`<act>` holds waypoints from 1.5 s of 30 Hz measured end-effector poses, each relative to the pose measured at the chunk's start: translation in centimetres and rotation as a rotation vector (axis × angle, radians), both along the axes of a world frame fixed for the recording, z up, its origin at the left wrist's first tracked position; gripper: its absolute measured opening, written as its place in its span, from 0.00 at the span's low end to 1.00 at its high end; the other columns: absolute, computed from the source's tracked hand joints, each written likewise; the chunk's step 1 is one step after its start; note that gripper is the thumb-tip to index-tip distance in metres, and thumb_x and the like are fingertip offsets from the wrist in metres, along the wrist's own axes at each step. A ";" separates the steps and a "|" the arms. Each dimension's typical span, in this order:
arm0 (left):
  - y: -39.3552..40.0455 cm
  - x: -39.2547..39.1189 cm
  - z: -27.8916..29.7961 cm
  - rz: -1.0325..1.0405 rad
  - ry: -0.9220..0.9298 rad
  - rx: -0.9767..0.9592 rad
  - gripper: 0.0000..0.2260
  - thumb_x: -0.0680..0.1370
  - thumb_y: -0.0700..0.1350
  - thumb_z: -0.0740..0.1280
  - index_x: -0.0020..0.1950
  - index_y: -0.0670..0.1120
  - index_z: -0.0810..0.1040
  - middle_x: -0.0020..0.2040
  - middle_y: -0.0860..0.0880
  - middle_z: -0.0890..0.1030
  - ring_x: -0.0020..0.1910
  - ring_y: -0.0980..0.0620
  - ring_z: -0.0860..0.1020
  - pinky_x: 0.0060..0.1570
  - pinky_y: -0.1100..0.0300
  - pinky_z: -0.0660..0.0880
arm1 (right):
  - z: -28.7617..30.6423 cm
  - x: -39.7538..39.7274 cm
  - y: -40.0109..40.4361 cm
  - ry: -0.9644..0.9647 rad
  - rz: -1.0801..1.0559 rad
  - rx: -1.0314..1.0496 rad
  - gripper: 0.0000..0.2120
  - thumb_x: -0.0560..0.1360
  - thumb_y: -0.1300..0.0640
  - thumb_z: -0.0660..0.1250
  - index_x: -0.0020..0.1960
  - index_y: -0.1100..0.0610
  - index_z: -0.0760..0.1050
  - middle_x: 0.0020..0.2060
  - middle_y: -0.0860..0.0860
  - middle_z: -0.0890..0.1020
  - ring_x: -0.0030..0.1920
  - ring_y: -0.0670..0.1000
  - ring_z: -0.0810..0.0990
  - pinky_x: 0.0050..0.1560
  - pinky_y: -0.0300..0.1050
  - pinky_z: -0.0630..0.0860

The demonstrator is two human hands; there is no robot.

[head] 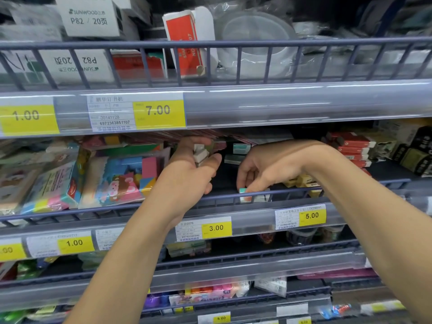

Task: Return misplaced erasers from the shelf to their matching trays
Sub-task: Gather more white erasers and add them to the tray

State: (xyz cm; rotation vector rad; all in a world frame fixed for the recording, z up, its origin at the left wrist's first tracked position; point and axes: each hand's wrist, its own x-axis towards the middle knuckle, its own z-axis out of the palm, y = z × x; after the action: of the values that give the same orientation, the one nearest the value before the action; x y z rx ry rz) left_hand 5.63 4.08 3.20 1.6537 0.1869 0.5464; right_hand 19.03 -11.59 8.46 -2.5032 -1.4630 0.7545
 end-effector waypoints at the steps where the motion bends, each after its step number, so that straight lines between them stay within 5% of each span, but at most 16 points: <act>1: 0.0 0.0 0.1 0.002 0.005 -0.005 0.10 0.75 0.51 0.71 0.55 0.59 0.76 0.48 0.50 0.79 0.39 0.52 0.77 0.30 0.64 0.72 | -0.1 0.0 -0.1 -0.002 -0.003 0.017 0.09 0.71 0.43 0.76 0.48 0.45 0.82 0.41 0.41 0.85 0.43 0.44 0.83 0.47 0.41 0.79; 5: 0.1 -0.2 0.4 -0.012 0.030 -0.029 0.14 0.68 0.60 0.75 0.52 0.62 0.77 0.44 0.54 0.79 0.34 0.53 0.74 0.33 0.62 0.73 | -0.3 0.0 -0.6 0.032 -0.163 0.353 0.06 0.72 0.49 0.76 0.46 0.46 0.81 0.36 0.39 0.82 0.36 0.41 0.79 0.38 0.31 0.73; 8: 0.1 -0.7 0.8 -0.023 0.066 0.005 0.27 0.61 0.66 0.77 0.56 0.59 0.76 0.40 0.60 0.80 0.32 0.56 0.74 0.35 0.63 0.74 | -0.4 -0.5 -1.0 0.451 -0.302 0.729 0.10 0.72 0.58 0.76 0.52 0.54 0.80 0.41 0.48 0.84 0.37 0.47 0.82 0.41 0.37 0.79; 11: -0.2 -1.0 1.2 -0.061 0.102 0.043 0.35 0.58 0.64 0.80 0.61 0.55 0.76 0.51 0.52 0.84 0.41 0.56 0.80 0.36 0.65 0.76 | -0.9 -1.6 -0.8 0.706 -0.308 0.916 0.16 0.68 0.61 0.78 0.54 0.58 0.80 0.48 0.58 0.84 0.43 0.50 0.86 0.42 0.38 0.81; 16: -0.5 -1.4 1.8 -0.141 0.128 0.102 0.20 0.72 0.53 0.80 0.57 0.54 0.75 0.48 0.51 0.85 0.37 0.60 0.79 0.37 0.65 0.78 | -0.8 -2.4 0.0 0.511 -0.166 0.870 0.07 0.70 0.59 0.78 0.46 0.48 0.85 0.48 0.55 0.85 0.48 0.48 0.83 0.55 0.43 0.80; 20: -0.3 -1.4 1.5 -0.171 0.107 0.136 0.13 0.77 0.44 0.76 0.57 0.53 0.76 0.43 0.49 0.83 0.32 0.55 0.76 0.35 0.59 0.75 | -0.7 -2.3 -0.2 0.605 -0.150 0.855 0.06 0.73 0.62 0.76 0.47 0.52 0.86 0.45 0.54 0.86 0.43 0.48 0.83 0.44 0.38 0.80; 22: -0.3 -1.3 1.4 -0.144 0.095 0.124 0.14 0.75 0.44 0.76 0.55 0.56 0.78 0.43 0.42 0.83 0.30 0.51 0.75 0.37 0.55 0.73 | -0.3 -1.4 -0.8 0.512 -0.231 0.776 0.06 0.75 0.59 0.74 0.49 0.49 0.85 0.44 0.47 0.87 0.44 0.44 0.84 0.43 0.36 0.79; 25: -0.3 -1.2 1.4 -0.112 0.086 0.063 0.14 0.69 0.47 0.74 0.51 0.61 0.80 0.48 0.39 0.83 0.30 0.48 0.77 0.40 0.50 0.74 | 0.6 0.7 -2.2 0.018 -0.387 0.479 0.04 0.75 0.44 0.72 0.49 0.37 0.80 0.43 0.31 0.84 0.48 0.36 0.81 0.50 0.34 0.74; 28: -0.3 -1.0 1.2 -0.109 0.076 0.016 0.14 0.69 0.44 0.74 0.51 0.58 0.81 0.49 0.45 0.85 0.30 0.48 0.79 0.37 0.55 0.77 | 0.3 1.1 -2.7 -0.269 -0.393 0.238 0.08 0.73 0.42 0.73 0.51 0.39 0.80 0.43 0.34 0.82 0.44 0.38 0.78 0.40 0.35 0.70; 30: -0.2 -0.8 1.1 -0.103 0.067 -0.026 0.14 0.71 0.41 0.73 0.53 0.54 0.81 0.44 0.46 0.85 0.29 0.47 0.78 0.33 0.60 0.77 | -0.2 1.2 -2.3 -0.382 -0.326 0.109 0.14 0.73 0.43 0.74 0.57 0.45 0.81 0.50 0.42 0.82 0.47 0.47 0.80 0.45 0.40 0.75; 36: 0.0 -0.8 1.1 -0.087 0.082 -0.015 0.13 0.77 0.37 0.73 0.57 0.52 0.79 0.46 0.43 0.83 0.29 0.49 0.78 0.34 0.63 0.77 | -0.7 0.7 -1.9 -0.559 -0.238 -0.081 0.19 0.73 0.41 0.71 0.62 0.45 0.78 0.56 0.47 0.80 0.63 0.56 0.71 0.64 0.49 0.71; 41: 0.0 -0.9 1.2 -0.097 0.083 -0.001 0.13 0.78 0.38 0.73 0.57 0.52 0.79 0.49 0.42 0.83 0.29 0.50 0.78 0.35 0.63 0.77 | 0.2 0.2 -2.2 -0.412 -0.237 0.014 0.18 0.73 0.42 0.72 0.63 0.38 0.78 0.54 0.41 0.78 0.60 0.51 0.70 0.58 0.44 0.68; 45: 0.0 -1.0 1.2 -0.092 0.074 -0.011 0.12 0.78 0.38 0.73 0.58 0.51 0.78 0.49 0.42 0.82 0.29 0.50 0.78 0.35 0.63 0.77 | -0.5 -0.2 -1.9 -0.647 -0.250 -0.092 0.16 0.75 0.37 0.67 0.55 0.46 0.79 0.48 0.49 0.76 0.63 0.59 0.67 0.59 0.53 0.63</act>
State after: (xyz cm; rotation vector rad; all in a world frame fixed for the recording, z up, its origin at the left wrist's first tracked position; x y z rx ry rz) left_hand 4.68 4.12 4.39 1.6642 0.1670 0.4138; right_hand 18.87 -13.51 7.98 -3.0923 -1.2277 -0.0499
